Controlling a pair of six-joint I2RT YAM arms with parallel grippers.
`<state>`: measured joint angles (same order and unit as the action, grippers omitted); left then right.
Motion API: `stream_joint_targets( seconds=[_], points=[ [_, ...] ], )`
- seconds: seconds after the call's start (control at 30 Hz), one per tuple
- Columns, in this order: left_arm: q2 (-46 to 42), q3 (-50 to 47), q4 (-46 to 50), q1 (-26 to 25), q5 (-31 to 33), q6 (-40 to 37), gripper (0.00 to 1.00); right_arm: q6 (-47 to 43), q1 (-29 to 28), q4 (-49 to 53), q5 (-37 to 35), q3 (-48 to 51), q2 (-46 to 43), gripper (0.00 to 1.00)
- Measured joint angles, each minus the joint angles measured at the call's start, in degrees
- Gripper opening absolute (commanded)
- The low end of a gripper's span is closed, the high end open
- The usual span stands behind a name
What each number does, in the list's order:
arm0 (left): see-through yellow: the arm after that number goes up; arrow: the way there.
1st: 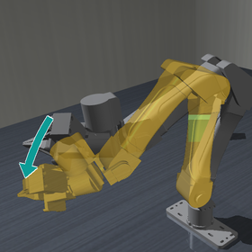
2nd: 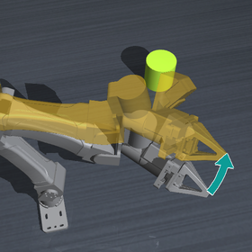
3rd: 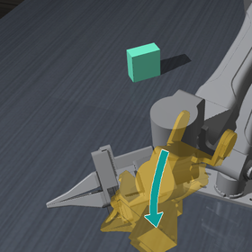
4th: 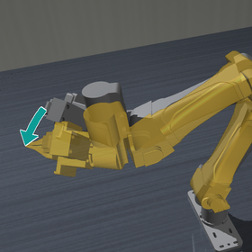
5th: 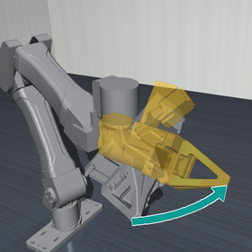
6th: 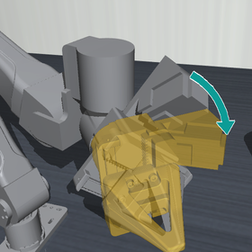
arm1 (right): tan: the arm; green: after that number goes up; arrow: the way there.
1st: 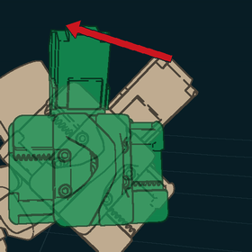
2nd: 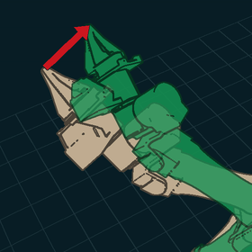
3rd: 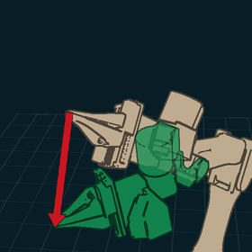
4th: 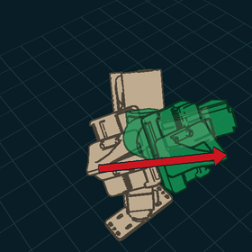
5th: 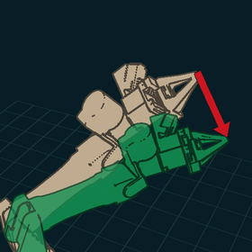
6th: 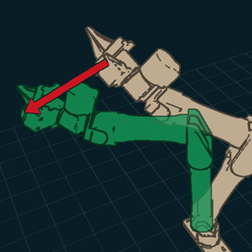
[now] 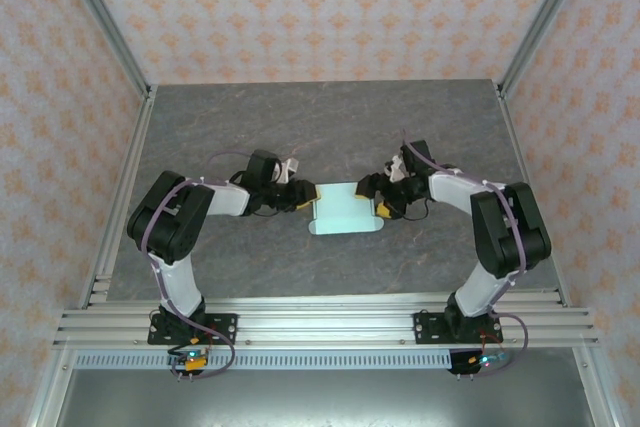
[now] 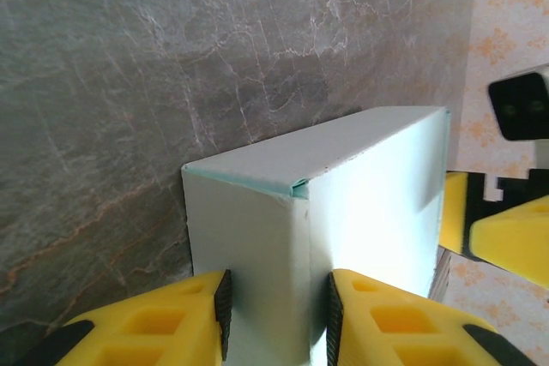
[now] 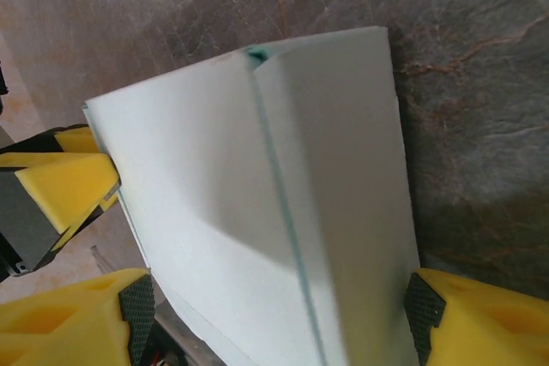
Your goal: Fold the paper box
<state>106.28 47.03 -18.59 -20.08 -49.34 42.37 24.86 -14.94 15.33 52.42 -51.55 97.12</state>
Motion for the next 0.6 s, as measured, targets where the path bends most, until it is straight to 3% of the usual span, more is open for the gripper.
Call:
stream_joint_targets(
  seconds=[0.1,0.33,0.6],
  points=[
    [1.57,0.02,-1.55,1.51,-3.17,-0.63,0.29,0.13,0.11,-0.44,1.25,0.00,1.42,0.79],
    [2.91,-1.03,-5.18,3.87,-7.43,-1.57,0.29,0.98,0.57,-1.46,3.89,-0.11,3.17,0.77],
    [2.84,-1.18,-5.33,4.02,-7.43,-1.77,0.36,5.09,-0.09,-7.78,8.09,0.52,4.72,0.61]
  ],
)
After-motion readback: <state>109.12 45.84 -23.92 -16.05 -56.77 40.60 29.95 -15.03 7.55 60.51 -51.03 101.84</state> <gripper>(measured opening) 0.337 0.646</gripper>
